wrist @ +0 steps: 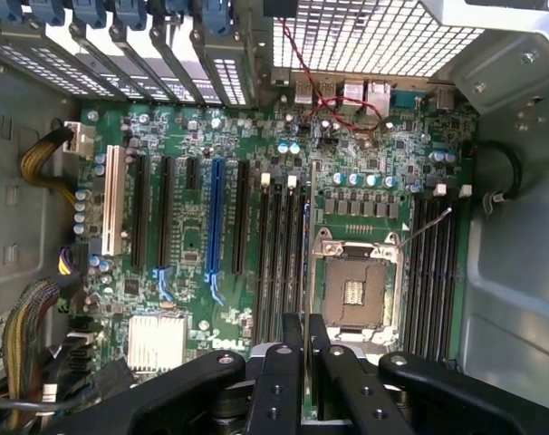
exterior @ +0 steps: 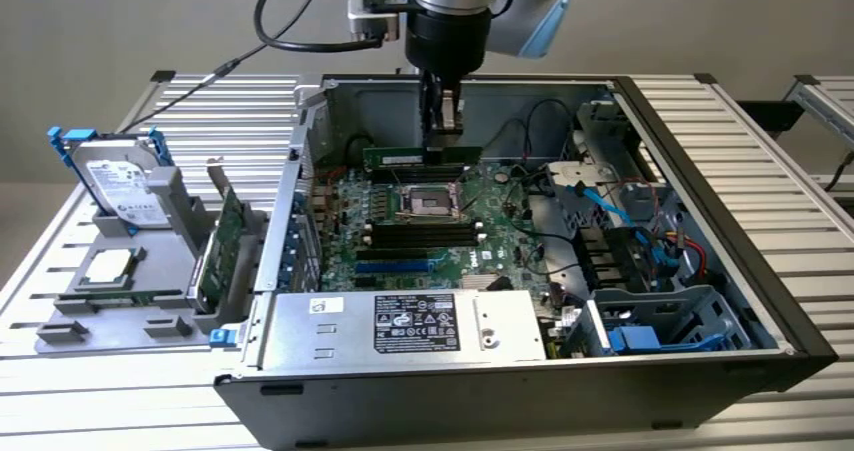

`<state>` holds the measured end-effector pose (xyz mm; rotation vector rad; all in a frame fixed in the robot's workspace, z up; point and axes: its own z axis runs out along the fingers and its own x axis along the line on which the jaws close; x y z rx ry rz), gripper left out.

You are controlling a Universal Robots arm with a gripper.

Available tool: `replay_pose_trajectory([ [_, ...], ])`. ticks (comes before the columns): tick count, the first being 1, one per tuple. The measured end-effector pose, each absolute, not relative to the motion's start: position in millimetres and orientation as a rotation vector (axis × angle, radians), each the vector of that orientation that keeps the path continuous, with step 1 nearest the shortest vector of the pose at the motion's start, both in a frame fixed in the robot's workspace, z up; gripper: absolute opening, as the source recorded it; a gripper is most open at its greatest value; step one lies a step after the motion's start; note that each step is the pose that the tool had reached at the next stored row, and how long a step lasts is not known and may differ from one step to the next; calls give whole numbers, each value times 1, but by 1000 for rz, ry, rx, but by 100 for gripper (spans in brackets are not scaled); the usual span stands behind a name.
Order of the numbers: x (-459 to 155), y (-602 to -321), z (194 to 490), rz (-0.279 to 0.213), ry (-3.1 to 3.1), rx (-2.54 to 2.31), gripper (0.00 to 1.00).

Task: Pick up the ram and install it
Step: 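Insert the ram into the slot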

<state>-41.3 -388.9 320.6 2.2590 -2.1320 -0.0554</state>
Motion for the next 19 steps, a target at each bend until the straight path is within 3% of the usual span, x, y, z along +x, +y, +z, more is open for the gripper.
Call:
replay_pose_trajectory([
  [19,-38,-401,286,-59,-2161,2235,14],
])
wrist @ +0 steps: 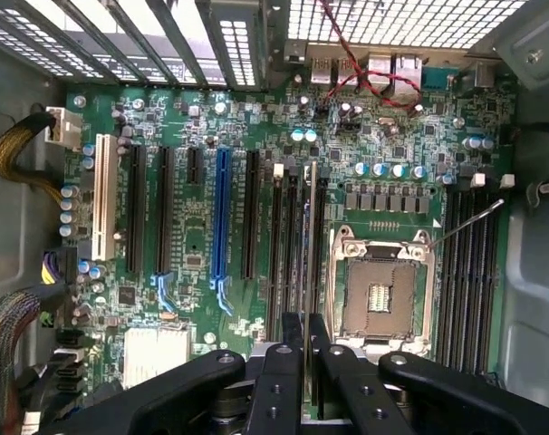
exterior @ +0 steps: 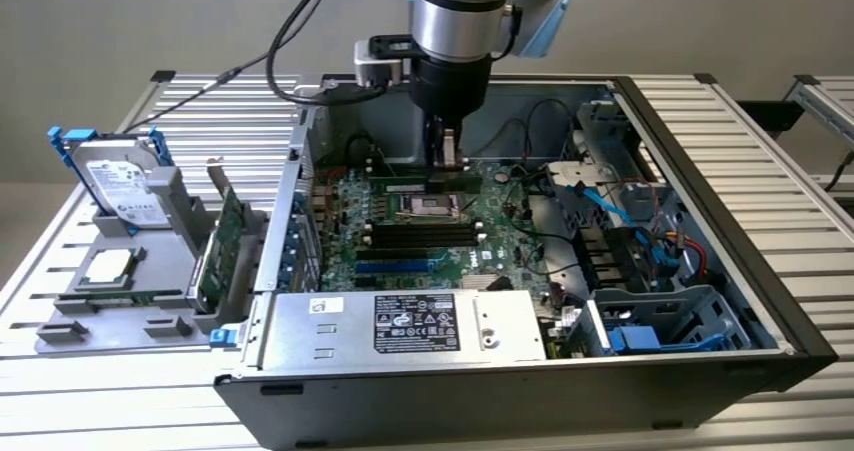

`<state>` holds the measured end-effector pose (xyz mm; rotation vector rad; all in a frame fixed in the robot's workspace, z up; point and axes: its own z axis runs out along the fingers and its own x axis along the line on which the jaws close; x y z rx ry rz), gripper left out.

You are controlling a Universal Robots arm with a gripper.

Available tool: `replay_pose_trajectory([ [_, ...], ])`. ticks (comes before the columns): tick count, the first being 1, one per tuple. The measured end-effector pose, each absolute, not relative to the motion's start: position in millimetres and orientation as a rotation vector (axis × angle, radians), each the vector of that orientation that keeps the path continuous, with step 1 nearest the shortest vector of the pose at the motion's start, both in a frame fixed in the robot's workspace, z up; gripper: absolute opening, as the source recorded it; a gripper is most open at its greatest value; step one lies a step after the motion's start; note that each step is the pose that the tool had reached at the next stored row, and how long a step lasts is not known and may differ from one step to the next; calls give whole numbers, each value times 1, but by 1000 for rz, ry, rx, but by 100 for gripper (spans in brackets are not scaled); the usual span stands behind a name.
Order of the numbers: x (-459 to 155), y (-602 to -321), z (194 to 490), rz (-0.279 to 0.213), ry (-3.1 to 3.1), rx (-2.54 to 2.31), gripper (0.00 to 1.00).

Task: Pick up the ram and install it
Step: 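Insert the ram into the slot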

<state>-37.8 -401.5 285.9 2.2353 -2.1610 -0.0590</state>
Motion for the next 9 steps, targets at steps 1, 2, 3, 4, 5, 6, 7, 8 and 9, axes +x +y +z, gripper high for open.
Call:
replay_pose_trajectory([
  [1,-38,-402,284,-59,-2167,2230,14],
  [2,-38,-402,282,-59,-2172,2225,14],
  [3,-38,-402,281,-59,-2176,2221,14],
  [4,-38,-402,279,-59,-2178,2219,14],
  [5,-38,-402,277,-59,-2179,2218,14],
  [6,-38,-402,275,-59,-2179,2218,14],
  [7,-38,-402,273,-59,-2180,2218,14],
  [8,-38,-402,271,-59,-2180,2217,14],
  [9,-38,-402,270,-59,-2180,2217,14],
])
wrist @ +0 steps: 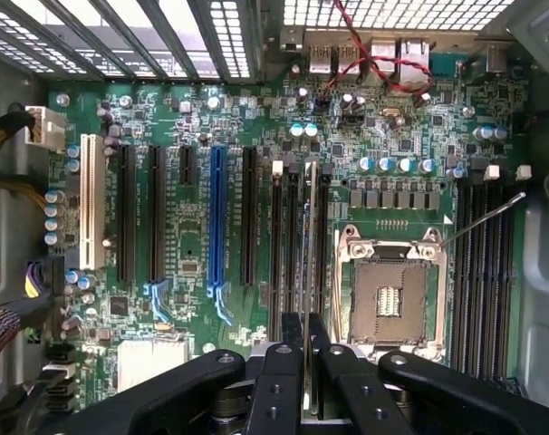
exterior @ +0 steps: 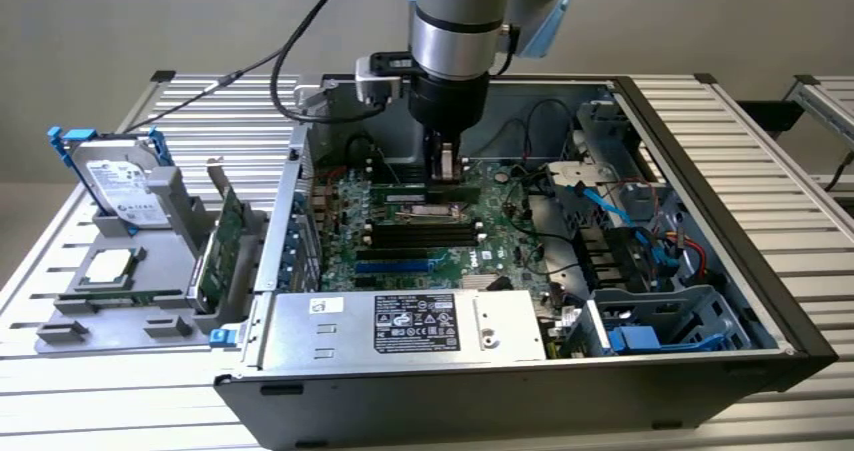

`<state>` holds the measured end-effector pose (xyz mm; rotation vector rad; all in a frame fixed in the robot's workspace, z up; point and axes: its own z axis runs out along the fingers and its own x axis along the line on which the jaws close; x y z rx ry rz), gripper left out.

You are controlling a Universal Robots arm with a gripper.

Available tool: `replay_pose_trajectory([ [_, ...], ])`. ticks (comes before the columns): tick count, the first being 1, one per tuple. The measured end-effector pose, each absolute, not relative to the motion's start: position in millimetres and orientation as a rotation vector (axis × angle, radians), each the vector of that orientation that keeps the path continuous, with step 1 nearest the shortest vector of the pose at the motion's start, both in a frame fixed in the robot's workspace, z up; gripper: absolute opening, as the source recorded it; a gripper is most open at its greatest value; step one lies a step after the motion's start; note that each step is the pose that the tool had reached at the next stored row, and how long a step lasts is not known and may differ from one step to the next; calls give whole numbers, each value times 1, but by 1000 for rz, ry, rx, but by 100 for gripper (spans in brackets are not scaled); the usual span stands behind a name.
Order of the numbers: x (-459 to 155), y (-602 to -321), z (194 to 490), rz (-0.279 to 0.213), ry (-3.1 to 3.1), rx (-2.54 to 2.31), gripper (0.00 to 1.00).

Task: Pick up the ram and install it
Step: 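Insert the ram into the slot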

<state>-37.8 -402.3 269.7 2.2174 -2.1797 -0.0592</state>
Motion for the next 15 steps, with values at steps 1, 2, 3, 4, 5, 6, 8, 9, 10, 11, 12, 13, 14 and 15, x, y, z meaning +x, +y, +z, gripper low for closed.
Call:
replay_pose_trajectory([
  [1,-38,-402,268,-59,-2180,2217,14],
  [2,-38,-402,266,-59,-2180,2217,14],
  [3,-38,-402,264,-59,-2180,2217,14],
  [4,-38,-402,262,-59,-2180,2217,14],
  [5,-38,-402,261,-59,-2180,2217,14],
  [6,-38,-402,259,-59,-2180,2217,14],
  [8,-38,-402,255,-59,-2180,2218,14],
  [9,-38,-402,253,-59,-2180,2217,14],
  [10,-38,-402,252,-59,-2180,2217,14],
  [11,-38,-402,250,-59,-2180,2217,14],
  [12,-37,-402,248,-59,-2180,2217,14],
  [13,-37,-402,246,-59,-2180,2217,14],
  [14,-37,-402,244,-59,-2180,2217,14],
  [15,-37,-403,242,-59,-2180,2217,14],
])
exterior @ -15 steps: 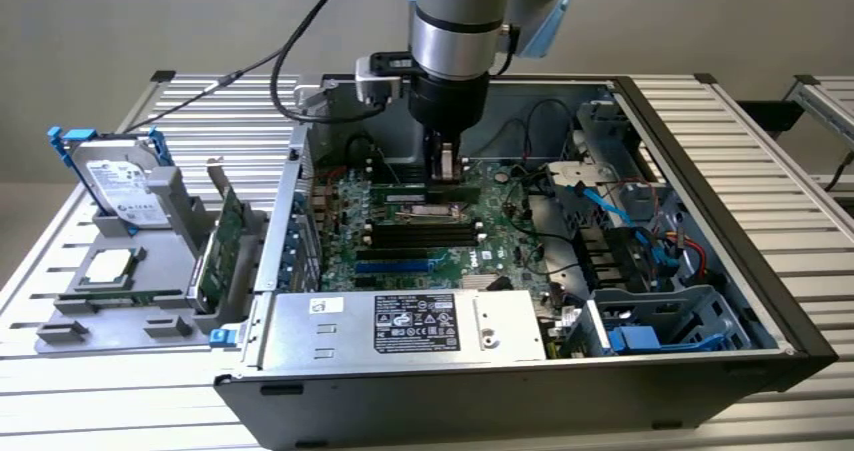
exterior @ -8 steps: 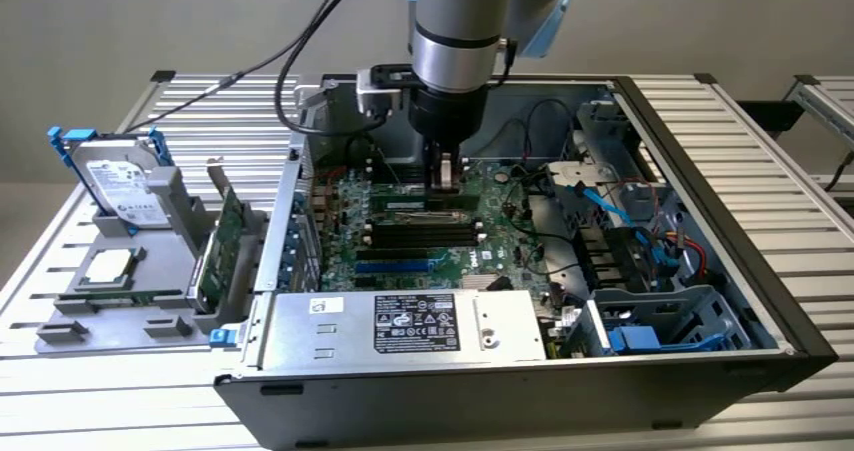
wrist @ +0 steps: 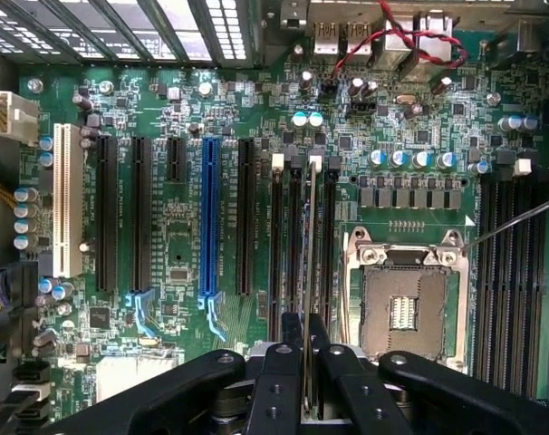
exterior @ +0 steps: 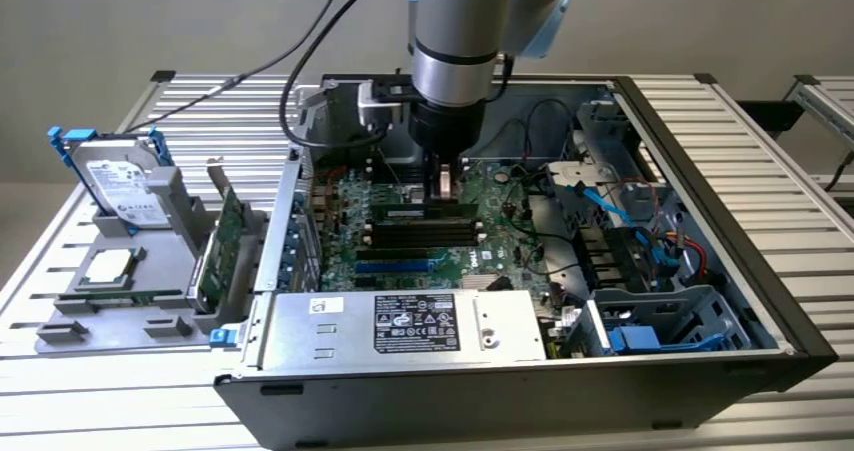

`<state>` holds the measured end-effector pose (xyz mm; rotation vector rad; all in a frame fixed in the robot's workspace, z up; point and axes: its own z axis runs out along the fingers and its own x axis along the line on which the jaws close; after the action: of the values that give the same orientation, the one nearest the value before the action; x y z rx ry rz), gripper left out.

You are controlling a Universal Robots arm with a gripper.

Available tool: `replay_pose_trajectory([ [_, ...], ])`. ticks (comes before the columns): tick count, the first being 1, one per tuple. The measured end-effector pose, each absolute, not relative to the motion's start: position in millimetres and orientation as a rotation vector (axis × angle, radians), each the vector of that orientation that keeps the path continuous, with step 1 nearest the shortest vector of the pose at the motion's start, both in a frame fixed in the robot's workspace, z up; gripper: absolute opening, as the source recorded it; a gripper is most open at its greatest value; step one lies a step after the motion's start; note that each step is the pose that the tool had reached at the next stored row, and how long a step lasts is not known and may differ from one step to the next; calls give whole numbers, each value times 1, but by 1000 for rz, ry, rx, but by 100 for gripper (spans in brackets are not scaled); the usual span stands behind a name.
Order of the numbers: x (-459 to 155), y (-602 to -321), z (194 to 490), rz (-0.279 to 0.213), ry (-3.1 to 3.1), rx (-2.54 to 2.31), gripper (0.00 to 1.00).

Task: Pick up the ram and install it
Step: 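Insert the ram into the slot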

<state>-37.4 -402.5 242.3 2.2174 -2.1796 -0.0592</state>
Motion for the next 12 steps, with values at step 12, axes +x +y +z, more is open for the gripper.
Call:
replay_pose_trajectory([
  [12,-37,-403,233,-52,-2177,2214,14],
])
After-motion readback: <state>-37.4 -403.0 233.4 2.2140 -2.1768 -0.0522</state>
